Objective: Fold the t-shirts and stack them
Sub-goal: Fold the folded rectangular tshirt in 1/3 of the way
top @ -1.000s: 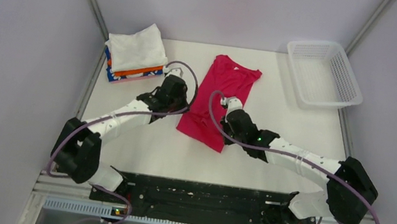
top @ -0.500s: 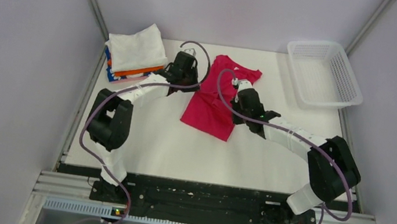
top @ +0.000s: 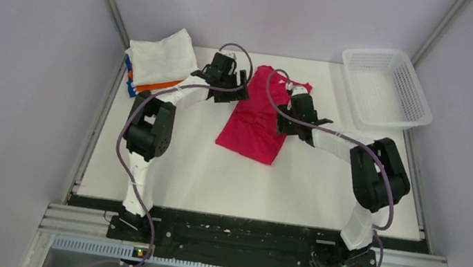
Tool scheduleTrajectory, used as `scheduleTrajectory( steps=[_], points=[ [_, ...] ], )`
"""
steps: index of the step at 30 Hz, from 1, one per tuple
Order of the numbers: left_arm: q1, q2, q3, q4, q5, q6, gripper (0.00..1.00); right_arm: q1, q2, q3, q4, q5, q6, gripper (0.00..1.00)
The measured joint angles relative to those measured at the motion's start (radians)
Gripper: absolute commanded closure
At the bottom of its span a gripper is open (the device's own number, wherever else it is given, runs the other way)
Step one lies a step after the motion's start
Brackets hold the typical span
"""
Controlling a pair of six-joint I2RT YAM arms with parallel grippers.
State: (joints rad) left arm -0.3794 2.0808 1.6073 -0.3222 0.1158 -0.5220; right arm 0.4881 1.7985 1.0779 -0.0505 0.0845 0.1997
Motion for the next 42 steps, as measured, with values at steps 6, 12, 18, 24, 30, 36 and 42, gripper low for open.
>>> scheduleTrajectory(
  steps=[6, 12, 18, 24, 30, 36, 42],
  points=[
    [0.029, 0.008, 0.052, -0.011, 0.022, 0.001, 0.01, -0.041, -0.001, 0.053, 0.038, 0.058, 0.023, 0.01],
    [0.031, -0.16, -0.133, -0.026, -0.009, -0.006, 0.01, -0.036, -0.109, -0.036, 0.087, -0.119, 0.021, 0.01],
    [0.032, -0.407, -0.41, -0.024, -0.074, -0.054, 0.01, 0.059, -0.113, -0.065, 0.122, -0.322, 0.02, 0.01],
    [0.033, -0.55, -0.587, -0.026, -0.144, -0.103, 0.01, 0.131, 0.006, 0.024, 0.115, -0.39, 0.021, 0.01],
    [0.039, -0.591, -0.612, -0.029, -0.185, -0.115, 0.01, 0.129, 0.133, 0.145, 0.093, -0.362, 0.019, 0.01],
    [0.045, -0.595, -0.613, -0.028, -0.186, -0.115, 0.01, 0.102, 0.216, 0.266, 0.078, -0.23, 0.012, 0.01],
    [0.046, -0.575, -0.613, -0.015, -0.158, -0.116, 0.01, -0.006, 0.253, 0.365, 0.069, -0.136, -0.011, 0.01]
  ],
)
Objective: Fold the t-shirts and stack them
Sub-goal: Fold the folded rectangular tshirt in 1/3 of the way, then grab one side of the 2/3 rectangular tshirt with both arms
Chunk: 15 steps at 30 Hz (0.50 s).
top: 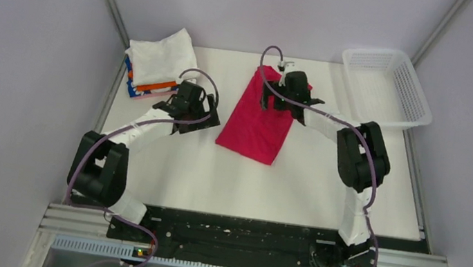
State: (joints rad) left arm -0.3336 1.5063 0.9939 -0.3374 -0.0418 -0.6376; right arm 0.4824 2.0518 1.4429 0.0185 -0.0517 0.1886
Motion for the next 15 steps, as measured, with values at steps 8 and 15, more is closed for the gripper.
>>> scheduleTrajectory(
  steps=[8, 15],
  points=[
    [0.0, 0.084, 0.0, 0.032, 0.09, -0.017, 0.23, -0.018, -0.28, -0.3, 0.032, -0.044, -0.047, 0.01],
    [0.0, 0.19, 0.0, 0.083, 0.195, -0.051, 0.4, 0.136, -0.498, -0.527, 0.06, -0.077, -0.078, 0.01]
  ],
)
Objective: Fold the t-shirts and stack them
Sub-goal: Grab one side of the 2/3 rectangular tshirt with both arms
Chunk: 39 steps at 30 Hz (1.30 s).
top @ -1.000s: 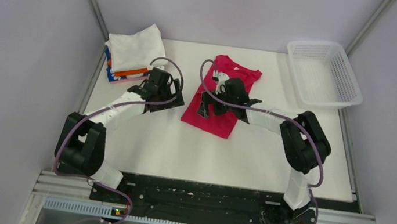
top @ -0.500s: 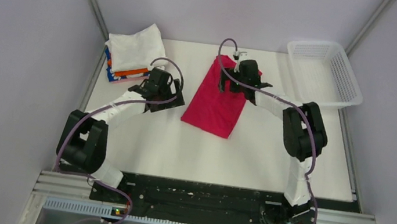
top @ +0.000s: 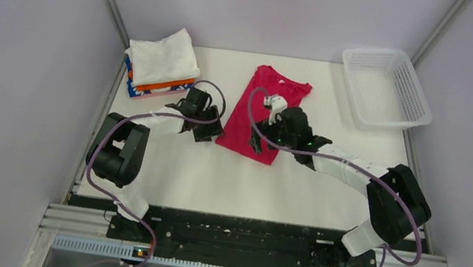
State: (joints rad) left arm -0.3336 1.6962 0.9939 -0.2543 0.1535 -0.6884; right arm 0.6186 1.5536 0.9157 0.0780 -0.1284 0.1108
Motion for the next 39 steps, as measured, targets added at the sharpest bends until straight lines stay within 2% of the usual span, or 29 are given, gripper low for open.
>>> scheduleTrajectory(
  steps=[6, 11, 13, 14, 15, 17, 22, 26, 29, 32, 35, 39],
  points=[
    [0.0, 0.032, -0.026, 0.061, 0.065, -0.072, 0.46, 0.152, -0.002, -0.008, -0.104, 0.071, -0.136, 0.02],
    [0.0, 0.048, -0.035, 0.091, 0.086, -0.126, 0.62, 0.186, 0.007, -0.008, -0.159, 0.164, -0.272, 0.05],
    [0.0, 0.054, -0.039, 0.099, 0.093, -0.142, 0.8, 0.207, 0.029, -0.008, -0.174, 0.201, -0.32, 0.06],
    [0.0, 0.056, -0.041, 0.1, 0.093, -0.149, 0.92, 0.217, 0.043, -0.008, -0.182, 0.216, -0.336, 0.08],
    [0.0, 0.058, -0.043, 0.1, 0.092, -0.153, 1.0, 0.229, 0.061, -0.008, -0.192, 0.233, -0.355, 0.12],
    [0.001, 0.063, -0.048, 0.099, 0.092, -0.16, 1.0, 0.245, 0.093, -0.007, -0.213, 0.256, -0.382, 0.18],
    [0.001, 0.063, -0.044, 0.093, 0.082, -0.164, 1.0, 0.266, 0.14, 0.023, -0.229, 0.31, -0.428, 0.49],
    [0.0, 0.063, -0.035, 0.074, 0.07, -0.164, 1.0, 0.272, 0.165, 0.031, -0.236, 0.356, -0.438, 0.55],
    [0.0, 0.063, -0.029, 0.06, 0.057, -0.162, 1.0, 0.275, 0.169, 0.035, -0.244, 0.377, -0.443, 0.63],
    [0.0, 0.06, -0.027, 0.055, 0.047, -0.162, 1.0, 0.277, 0.171, 0.035, -0.255, 0.393, -0.442, 0.66],
    [0.0, 0.053, -0.028, 0.051, 0.039, -0.162, 1.0, 0.278, 0.171, 0.034, -0.258, 0.397, -0.445, 0.76],
    [0.0, 0.045, -0.033, 0.052, 0.035, -0.158, 1.0, 0.278, 0.176, 0.034, -0.255, 0.379, -0.461, 0.94]
  ],
)
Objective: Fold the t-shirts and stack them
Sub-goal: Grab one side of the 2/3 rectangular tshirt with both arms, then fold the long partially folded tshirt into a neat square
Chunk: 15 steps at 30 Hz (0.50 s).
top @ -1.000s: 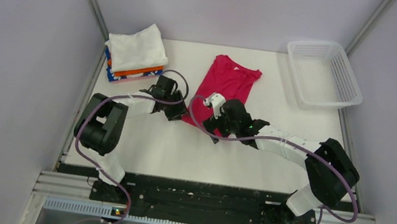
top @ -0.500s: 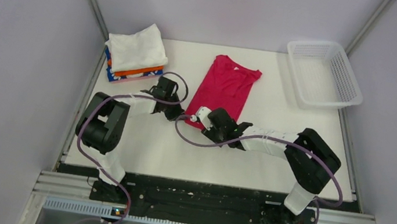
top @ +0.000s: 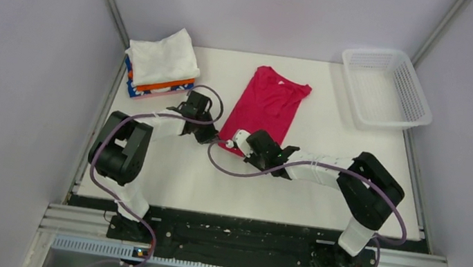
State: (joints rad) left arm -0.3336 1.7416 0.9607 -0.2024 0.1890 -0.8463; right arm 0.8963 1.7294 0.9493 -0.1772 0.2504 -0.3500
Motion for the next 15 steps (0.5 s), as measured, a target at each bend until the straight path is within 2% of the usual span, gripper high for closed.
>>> scheduleTrajectory(
  steps=[1, 9, 15],
  points=[
    [0.0, -0.002, -0.002, 0.0, -0.003, 0.002, 1.0, 0.0, 0.0, 0.0, 0.001, -0.014, -0.007, 1.0],
    [0.0, -0.072, -0.025, -0.042, -0.057, 0.014, 1.0, 0.0, -0.01, -0.006, 0.019, -0.15, -0.033, 1.0],
    [0.0, -0.203, -0.06, -0.085, -0.089, 0.035, 1.0, 0.0, -0.101, -0.05, 0.043, -0.4, -0.019, 1.0]
  ],
)
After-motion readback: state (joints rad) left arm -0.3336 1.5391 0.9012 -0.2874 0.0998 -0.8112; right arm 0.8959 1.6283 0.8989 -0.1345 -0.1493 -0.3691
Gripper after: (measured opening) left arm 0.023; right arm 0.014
